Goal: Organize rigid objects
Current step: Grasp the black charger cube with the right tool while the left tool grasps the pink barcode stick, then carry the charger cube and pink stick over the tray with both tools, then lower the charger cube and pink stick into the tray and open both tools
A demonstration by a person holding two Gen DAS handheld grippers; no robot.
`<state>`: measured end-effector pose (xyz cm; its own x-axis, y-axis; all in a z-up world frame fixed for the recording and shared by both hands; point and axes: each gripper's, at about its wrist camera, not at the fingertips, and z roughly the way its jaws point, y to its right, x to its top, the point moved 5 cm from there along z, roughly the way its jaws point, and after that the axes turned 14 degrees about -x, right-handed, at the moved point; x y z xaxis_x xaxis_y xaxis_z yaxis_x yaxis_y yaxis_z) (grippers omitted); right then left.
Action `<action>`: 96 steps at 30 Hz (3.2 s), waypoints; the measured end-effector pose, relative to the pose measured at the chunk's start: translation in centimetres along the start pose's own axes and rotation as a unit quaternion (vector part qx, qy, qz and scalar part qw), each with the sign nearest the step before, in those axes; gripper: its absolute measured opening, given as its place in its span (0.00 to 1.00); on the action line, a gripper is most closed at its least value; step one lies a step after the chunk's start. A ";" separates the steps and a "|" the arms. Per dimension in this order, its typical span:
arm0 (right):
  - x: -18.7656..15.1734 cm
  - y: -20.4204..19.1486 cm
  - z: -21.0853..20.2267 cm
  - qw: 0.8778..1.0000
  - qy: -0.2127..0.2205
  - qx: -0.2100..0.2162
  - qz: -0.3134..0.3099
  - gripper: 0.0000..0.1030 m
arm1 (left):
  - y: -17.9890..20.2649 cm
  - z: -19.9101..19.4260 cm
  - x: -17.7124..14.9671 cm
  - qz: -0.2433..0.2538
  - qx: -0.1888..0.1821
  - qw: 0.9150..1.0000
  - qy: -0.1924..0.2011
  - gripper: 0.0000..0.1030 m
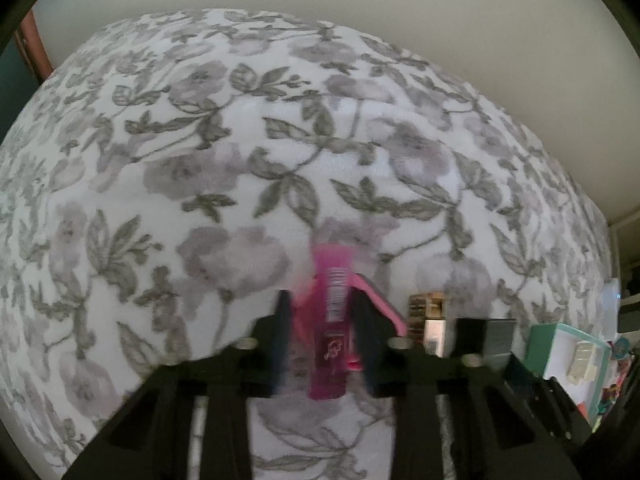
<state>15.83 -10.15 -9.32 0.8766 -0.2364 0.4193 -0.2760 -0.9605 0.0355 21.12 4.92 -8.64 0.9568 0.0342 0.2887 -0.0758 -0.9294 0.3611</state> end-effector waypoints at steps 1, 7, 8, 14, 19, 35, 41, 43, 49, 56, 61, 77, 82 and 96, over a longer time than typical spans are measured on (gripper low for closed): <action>0.0 0.0 0.0 1.000 0.000 0.000 0.000 0.43 | -0.3 -0.1 0.0 -0.005 -0.005 1.000 -0.001 0.19; -0.2 0.0 -0.1 1.000 -0.003 -0.003 0.002 0.43 | -0.5 -1.1 -0.1 -0.010 -0.014 1.000 0.007 0.19; -0.2 0.1 -0.1 1.000 -0.004 -0.002 0.003 0.43 | -0.3 -1.3 0.0 -0.008 -0.013 1.000 0.010 0.19; -0.5 0.3 -0.3 1.000 -0.008 0.000 0.005 0.43 | 0.3 -3.5 0.2 0.002 -0.009 0.999 0.032 0.19; -0.4 0.4 -1.5 1.000 -0.002 0.012 0.012 0.43 | 1.7 -6.2 0.5 0.016 -0.008 0.998 0.063 0.19; 1.4 7.1 -11.5 0.993 0.057 -0.004 0.101 0.43 | 11.3 -12.4 -1.6 0.105 -0.033 0.987 0.116 0.19; 0.2 12.9 -14.1 0.985 0.053 -0.032 0.164 0.43 | 16.9 -11.8 -4.0 0.159 -0.053 0.981 0.094 0.19; -0.4 14.9 -14.7 0.981 0.049 -0.046 0.181 0.43 | 18.6 -11.5 -4.5 0.175 -0.062 0.979 0.086 0.19; -2.3 19.5 -15.3 0.971 0.033 -0.090 0.217 0.43 | 23.2 -10.1 -6.3 0.210 -0.074 0.973 0.065 0.20; -3.9 21.1 -13.3 0.970 0.000 -0.105 0.218 0.43 | 25.5 -7.3 -8.1 0.222 -0.080 0.971 0.047 0.20; -5.9 21.8 -9.2 0.968 -0.061 -0.105 0.220 0.43 | 26.2 -4.7 -9.2 0.224 -0.089 0.970 0.020 0.20; -7.3 23.3 -6.7 0.963 -0.098 -0.099 0.231 0.43 | 26.0 0.5 -10.2 0.218 -0.085 0.972 -0.031 0.20; -7.5 23.4 -6.3 0.963 -0.106 -0.097 0.230 0.43 | 25.6 1.2 -10.4 0.214 -0.081 0.973 -0.040 0.20; -7.8 23.5 -5.9 0.960 -0.123 -0.103 0.231 0.44 | 25.1 1.5 -10.5 0.206 -0.069 0.974 -0.058 0.22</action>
<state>0.16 -30.02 -6.46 0.7019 -0.6812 0.2083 -0.7069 -0.7020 0.0865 9.63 -19.34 -3.90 0.8619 -0.3801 0.3356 -0.4892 -0.7975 0.3531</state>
